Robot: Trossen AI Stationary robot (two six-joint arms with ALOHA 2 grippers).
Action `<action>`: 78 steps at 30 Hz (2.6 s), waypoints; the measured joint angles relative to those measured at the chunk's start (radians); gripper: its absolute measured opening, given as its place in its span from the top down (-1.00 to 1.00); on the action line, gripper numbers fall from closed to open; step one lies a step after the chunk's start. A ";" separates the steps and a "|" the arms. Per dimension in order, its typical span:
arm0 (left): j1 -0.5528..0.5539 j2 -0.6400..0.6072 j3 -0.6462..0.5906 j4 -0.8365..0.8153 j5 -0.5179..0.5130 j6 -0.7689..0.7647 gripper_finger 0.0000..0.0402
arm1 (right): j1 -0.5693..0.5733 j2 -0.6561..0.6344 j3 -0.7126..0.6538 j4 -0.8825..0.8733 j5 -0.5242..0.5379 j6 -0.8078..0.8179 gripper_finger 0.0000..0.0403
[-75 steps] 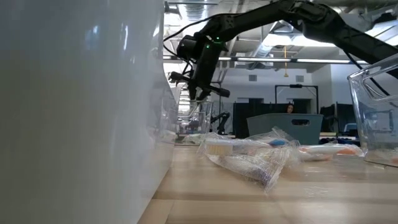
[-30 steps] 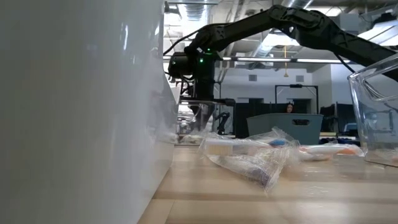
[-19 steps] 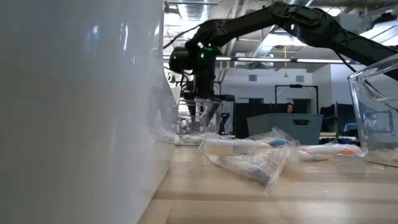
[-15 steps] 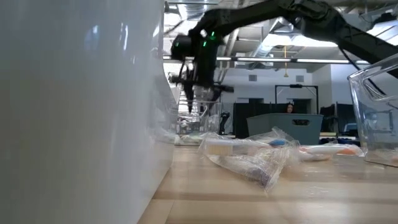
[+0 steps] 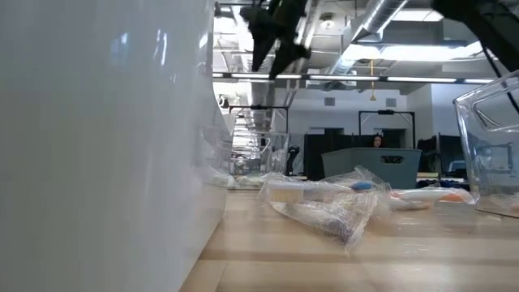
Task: Pick & Place Toothbrushes
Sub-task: Put the blue toothbrush into the white bin
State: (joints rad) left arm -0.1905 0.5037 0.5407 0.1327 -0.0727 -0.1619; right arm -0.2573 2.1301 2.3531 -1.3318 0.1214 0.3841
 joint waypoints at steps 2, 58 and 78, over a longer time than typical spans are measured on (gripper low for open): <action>0.000 0.002 0.000 0.002 0.000 0.000 -0.09 | 0.029 -0.035 0.000 -0.003 0.004 -0.002 -0.16; 0.000 0.147 0.001 0.132 0.000 0.023 -0.09 | 0.735 -0.198 -0.466 0.014 0.469 0.140 -0.16; 0.000 0.147 0.001 0.140 0.000 0.016 -0.09 | 0.514 -0.495 -1.163 0.621 0.101 0.680 -0.16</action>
State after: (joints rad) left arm -0.1905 0.6506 0.5415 0.2722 -0.0731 -0.1463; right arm 0.2563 1.6352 1.1898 -0.7103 0.2222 1.0636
